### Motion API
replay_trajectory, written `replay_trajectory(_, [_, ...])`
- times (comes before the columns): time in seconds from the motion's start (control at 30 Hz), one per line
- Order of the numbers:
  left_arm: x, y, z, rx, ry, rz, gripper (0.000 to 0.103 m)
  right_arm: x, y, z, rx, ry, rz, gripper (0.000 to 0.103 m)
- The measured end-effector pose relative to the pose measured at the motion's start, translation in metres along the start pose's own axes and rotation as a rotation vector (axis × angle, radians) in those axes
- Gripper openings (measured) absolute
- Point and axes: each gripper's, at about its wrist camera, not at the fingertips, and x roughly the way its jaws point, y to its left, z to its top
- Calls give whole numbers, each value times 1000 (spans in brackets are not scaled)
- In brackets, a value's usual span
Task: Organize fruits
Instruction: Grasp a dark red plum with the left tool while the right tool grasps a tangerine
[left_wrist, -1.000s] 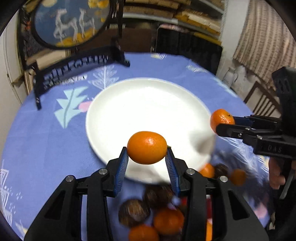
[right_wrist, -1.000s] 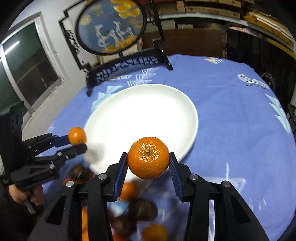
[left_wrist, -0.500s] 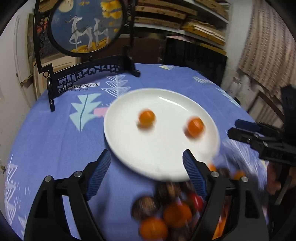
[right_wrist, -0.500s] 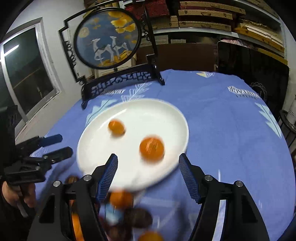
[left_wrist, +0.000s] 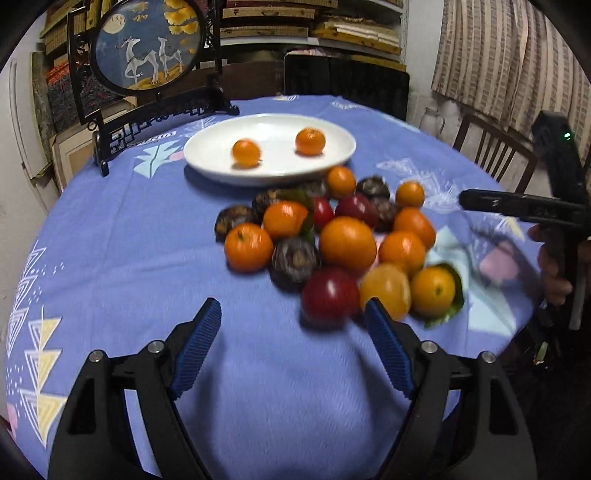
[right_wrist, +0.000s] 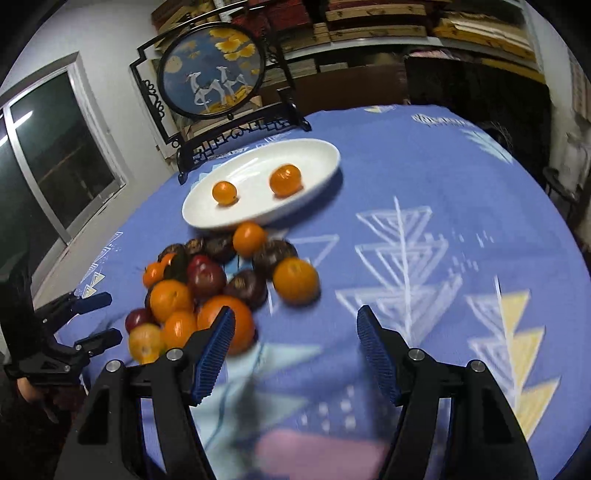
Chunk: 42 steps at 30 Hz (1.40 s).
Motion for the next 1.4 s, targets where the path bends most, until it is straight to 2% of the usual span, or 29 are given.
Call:
replay_trajectory(0.03, [2, -2, -3, 9, 9, 13, 76, -2, -2, -5, 8, 4, -1, 69])
replay_trajectory(0.13, [9, -6, -6, 24, 27, 12, 62, -6, -3, -14, 20, 9, 1, 69])
replay_trajectory(0.23, [14, -15, -6, 50, 9, 43, 60, -12, -2, -19, 23, 5, 7, 69])
replay_trajectory(0.3, [17, -23, -4, 68, -4, 55, 53, -12, -1, -21, 23, 5, 10, 69])
replay_trajectory(0.43, [24, -36, -1, 101, -33, 82, 51, -14, 2, -26, 11, 12, 19, 69])
replay_trajectory(0.57, [31, -29, 1, 39, -31, 39, 49, -15, 5, -29, -2, 14, 20, 69])
replay_trajectory(0.63, [32, -25, 0, 7, -37, 6, 43, -16, 8, -30, -12, 12, 15, 69])
replay_trajectory(0.67, [31, -25, -1, -2, -35, -21, 37, -15, 9, -30, -18, 11, 11, 69])
replay_trajectory(0.9, [16, -19, -11, -39, -66, -31, 37, -11, 13, -29, -33, 19, 12, 69])
replay_trajectory(1.07, [2, -13, -14, -57, -92, -28, 37, -3, 29, -24, -81, 30, 28, 68])
replay_trajectory(1.2, [2, -11, -15, -63, -84, -30, 37, 14, 39, -9, -90, 33, 30, 63])
replay_trajectory(1.4, [4, -11, -16, -67, -77, -32, 37, 38, 44, 2, -76, 63, 43, 63])
